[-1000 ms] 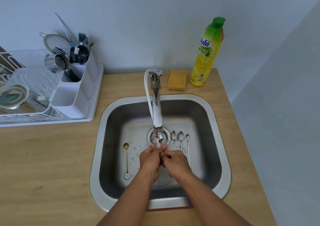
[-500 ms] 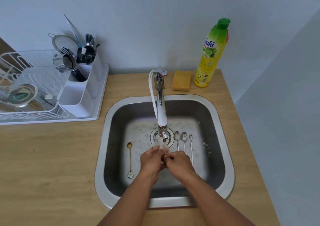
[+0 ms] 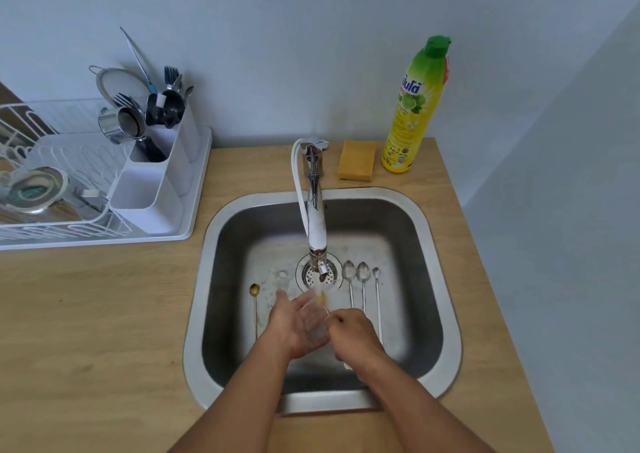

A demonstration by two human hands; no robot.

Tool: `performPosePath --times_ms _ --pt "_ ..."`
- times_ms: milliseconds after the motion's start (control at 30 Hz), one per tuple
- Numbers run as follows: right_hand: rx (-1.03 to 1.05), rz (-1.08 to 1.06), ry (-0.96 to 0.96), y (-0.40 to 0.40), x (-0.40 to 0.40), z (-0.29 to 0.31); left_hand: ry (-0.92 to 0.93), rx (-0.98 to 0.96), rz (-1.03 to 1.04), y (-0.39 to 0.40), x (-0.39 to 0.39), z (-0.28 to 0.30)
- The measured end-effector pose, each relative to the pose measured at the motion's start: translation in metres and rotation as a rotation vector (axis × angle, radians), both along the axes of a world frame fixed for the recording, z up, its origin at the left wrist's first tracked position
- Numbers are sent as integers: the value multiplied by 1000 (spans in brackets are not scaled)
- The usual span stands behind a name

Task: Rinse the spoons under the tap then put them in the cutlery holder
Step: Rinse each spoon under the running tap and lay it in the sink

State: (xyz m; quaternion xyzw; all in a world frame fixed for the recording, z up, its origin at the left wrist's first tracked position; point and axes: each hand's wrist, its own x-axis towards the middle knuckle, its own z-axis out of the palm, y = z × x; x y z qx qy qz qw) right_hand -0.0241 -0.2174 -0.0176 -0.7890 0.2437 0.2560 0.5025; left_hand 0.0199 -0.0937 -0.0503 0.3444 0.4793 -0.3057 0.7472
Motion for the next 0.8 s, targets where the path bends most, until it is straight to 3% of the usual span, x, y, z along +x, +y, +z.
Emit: performPosePath --times_ms 100,200,267,333,400,467,567,633,733,800 --pt "112 -62 42 2 -3 -1 22 -78 -5 8 -2 -6" --pt "293 -174 86 1 -5 -3 -127 130 -162 1 -7 -5" --pt "311 -209 76 -2 -7 -4 -407 582 -571 -3 -13 -5" --pt "223 -215 50 -8 -9 -6 -709 1068 -1193 0 -21 -10" --pt "153 -200 40 -16 -10 -8 -791 1247 -1559 -1 -26 -7" --pt "143 -174 47 -22 -12 -8 -765 1269 -1702 -2 -28 -4" --pt "145 -137 56 -24 -12 -5 -778 1302 -1728 -4 -29 -2" --pt "161 -141 63 -23 -11 -4 -803 1289 -1617 -4 -25 -4" --pt "219 -174 93 -21 -8 -6 -740 1061 -1095 -10 -19 -1" --pt "302 -220 119 -17 -5 -6 -511 783 -669 -14 -9 0"
